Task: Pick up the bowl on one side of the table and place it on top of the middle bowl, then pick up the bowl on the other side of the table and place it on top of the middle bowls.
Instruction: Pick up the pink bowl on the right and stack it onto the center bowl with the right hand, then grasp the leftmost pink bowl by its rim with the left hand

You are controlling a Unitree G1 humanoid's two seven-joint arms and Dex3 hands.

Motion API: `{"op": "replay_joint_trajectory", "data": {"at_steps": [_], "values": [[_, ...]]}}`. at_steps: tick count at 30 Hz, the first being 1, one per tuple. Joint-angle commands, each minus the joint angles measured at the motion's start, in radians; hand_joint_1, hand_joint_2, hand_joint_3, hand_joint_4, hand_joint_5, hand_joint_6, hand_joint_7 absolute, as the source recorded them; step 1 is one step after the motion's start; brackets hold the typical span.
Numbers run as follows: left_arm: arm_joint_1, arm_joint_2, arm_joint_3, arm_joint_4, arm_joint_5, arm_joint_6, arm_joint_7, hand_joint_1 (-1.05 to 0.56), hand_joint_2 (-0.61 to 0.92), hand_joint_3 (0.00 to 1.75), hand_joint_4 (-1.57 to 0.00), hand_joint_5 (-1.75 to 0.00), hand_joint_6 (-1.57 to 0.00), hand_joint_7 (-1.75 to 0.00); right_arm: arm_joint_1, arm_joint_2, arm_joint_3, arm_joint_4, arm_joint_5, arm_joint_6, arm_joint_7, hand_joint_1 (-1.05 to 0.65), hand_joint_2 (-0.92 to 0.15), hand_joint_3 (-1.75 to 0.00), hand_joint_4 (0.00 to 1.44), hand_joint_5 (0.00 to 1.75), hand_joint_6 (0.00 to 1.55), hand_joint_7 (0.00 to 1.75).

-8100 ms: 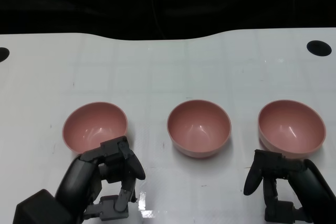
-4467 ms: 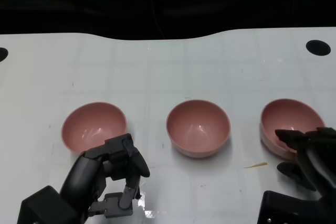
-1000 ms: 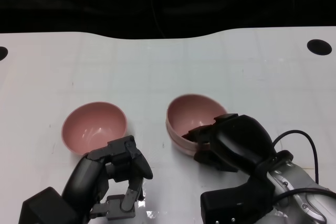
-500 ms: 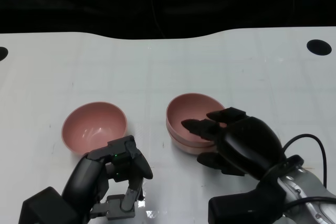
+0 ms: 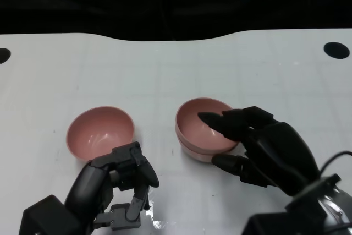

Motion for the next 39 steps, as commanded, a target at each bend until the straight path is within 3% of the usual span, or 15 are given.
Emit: {"op": "replay_joint_trajectory", "data": {"at_steps": [1,7,13,17,21,25,33,35,37,39], "values": [[-0.001,0.008,0.010,0.005,-0.010,-0.009,-0.004,-0.19,0.45,1.26,-0.79,-1.74,-0.77,-1.41,0.024,-0.016,-0.038,0.038,0.024,-0.082,-0.081,-0.49,-0.92,-0.22,0.26,0.76,0.54,0.10],[-0.002,0.008,0.009,0.003,0.008,-0.012,0.008,-0.19,0.44,1.27,-0.79,-1.74,-0.77,-1.42,0.064,-0.014,-0.083,0.059,0.050,-0.170,-0.136,-0.43,-0.92,-0.23,0.35,0.97,0.67,0.20],[0.004,0.010,0.013,-0.017,0.015,-0.006,0.015,-0.18,0.46,1.27,-0.79,-1.74,-0.76,-1.43,0.148,-0.018,-0.138,0.014,0.115,-0.231,-0.130,-0.29,-0.89,-0.28,0.66,1.20,0.82,0.50],[0.001,0.010,0.013,-0.011,0.034,-0.020,0.025,-0.19,0.45,1.26,-0.78,-1.68,-0.74,-1.41,0.166,-0.018,-0.166,0.038,0.168,-0.310,-0.120,-0.17,-0.52,-0.93,0.77,1.31,0.83,0.80],[0.000,0.003,0.016,-0.006,0.024,-0.033,0.024,-0.18,0.45,1.24,-0.77,-1.62,-0.74,-1.37,0.192,-0.010,-0.183,0.030,0.222,-0.342,-0.079,-0.13,-0.42,-1.08,0.81,1.37,0.87,0.89],[-0.001,-0.008,0.024,-0.002,0.028,-0.058,0.036,-0.15,0.44,1.22,-0.72,-1.54,-0.70,-1.27,0.241,0.014,-0.189,-0.016,0.306,-0.317,-0.007,-0.10,-0.37,-1.18,0.82,1.63,0.90,0.99],[-0.011,-0.006,0.040,0.011,0.062,-0.101,0.067,-0.10,0.43,1.21,-0.64,-1.50,-0.62,-1.20,0.261,0.044,-0.203,-0.019,0.319,-0.290,0.051,-0.05,-0.29,-1.36,0.85,1.66,0.91,1.07],[-0.024,0.012,0.050,0.006,0.096,-0.101,0.081,-0.20,0.49,0.99,-0.53,-1.42,-0.50,-1.05,0.253,0.050,-0.204,0.000,0.313,-0.281,0.062,-0.03,-0.21,-1.54,0.88,1.72,0.89,1.24],[-0.031,0.028,0.058,-0.001,0.131,-0.105,0.096,-0.24,0.52,0.90,-0.50,-1.38,-0.47,-0.99,0.248,0.056,-0.205,0.009,0.316,-0.276,0.071,-0.03,-0.18,-1.59,0.89,1.73,0.87,1.30],[-0.037,0.049,0.068,-0.014,0.183,-0.108,0.121,-0.28,0.60,0.71,-0.47,-1.24,-0.47,-0.82,0.244,0.063,-0.205,0.012,0.319,-0.272,0.080,-0.02,-0.16,-1.62,0.89,1.74,0.87,1.33]]}}
